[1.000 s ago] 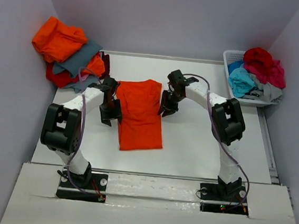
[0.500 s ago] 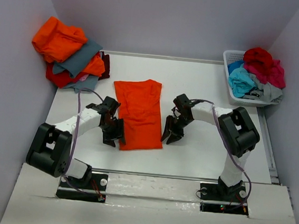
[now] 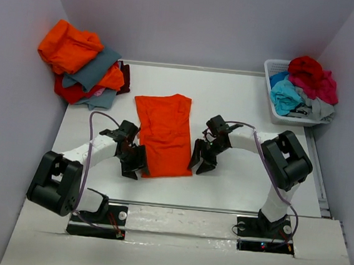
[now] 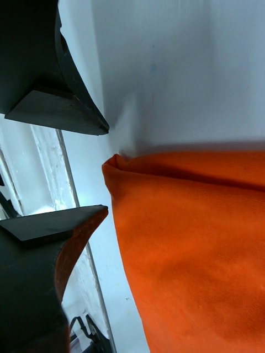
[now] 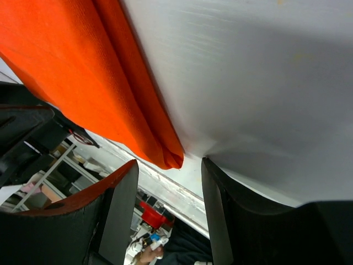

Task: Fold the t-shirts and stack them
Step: Fold the tshirt

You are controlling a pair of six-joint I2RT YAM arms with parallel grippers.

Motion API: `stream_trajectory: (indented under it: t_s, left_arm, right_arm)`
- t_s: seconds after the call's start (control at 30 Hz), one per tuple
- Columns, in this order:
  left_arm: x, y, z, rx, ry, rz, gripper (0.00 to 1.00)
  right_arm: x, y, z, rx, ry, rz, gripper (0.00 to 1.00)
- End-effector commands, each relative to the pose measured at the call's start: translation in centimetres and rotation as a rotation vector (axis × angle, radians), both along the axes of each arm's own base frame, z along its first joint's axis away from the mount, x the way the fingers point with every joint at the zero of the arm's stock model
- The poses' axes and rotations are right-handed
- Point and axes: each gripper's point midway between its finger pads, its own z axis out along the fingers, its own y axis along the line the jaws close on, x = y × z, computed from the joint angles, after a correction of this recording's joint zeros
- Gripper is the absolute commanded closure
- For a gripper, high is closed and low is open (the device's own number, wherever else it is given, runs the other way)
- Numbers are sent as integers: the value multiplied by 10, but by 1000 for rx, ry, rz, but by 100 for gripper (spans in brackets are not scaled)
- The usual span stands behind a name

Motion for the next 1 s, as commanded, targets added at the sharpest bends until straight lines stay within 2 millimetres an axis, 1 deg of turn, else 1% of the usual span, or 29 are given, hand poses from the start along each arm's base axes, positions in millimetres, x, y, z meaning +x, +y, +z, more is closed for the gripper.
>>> stream_trajectory:
  t_s: [0.0, 0.1, 0.23, 0.4, 0.6, 0.63, 0.73, 0.8, 0.97]
  left_arm:
    - [5, -12, -2, -62, 11, 14, 35]
    - [10, -16, -6, -68, 15, 13, 35]
    - [19, -19, -7, -71, 7, 4, 35]
    - [22, -19, -10, -60, 15, -2, 36]
    - [19, -15, -11, -38, 26, 9, 36]
    - [19, -14, -11, -36, 27, 10, 36]
    - [18, -10, -12, -12, 26, 17, 37]
    - [17, -9, -12, -5, 29, 17, 37]
    - [17, -8, -12, 4, 27, 19, 37]
  right_arm:
    - [0, 11, 10, 54, -39, 14, 45]
    - [2, 12, 8, 55, -38, 15, 45]
    - [4, 16, 8, 70, -32, 11, 45]
    - [6, 19, 8, 83, -26, 7, 45]
    - [5, 22, 3, 94, -4, -3, 45]
    - [2, 25, 3, 101, 8, 5, 45]
    - [1, 27, 2, 115, 24, 4, 45]
    - [-3, 30, 1, 125, 40, 12, 45]
    - [-5, 34, 2, 151, 59, 1, 45]
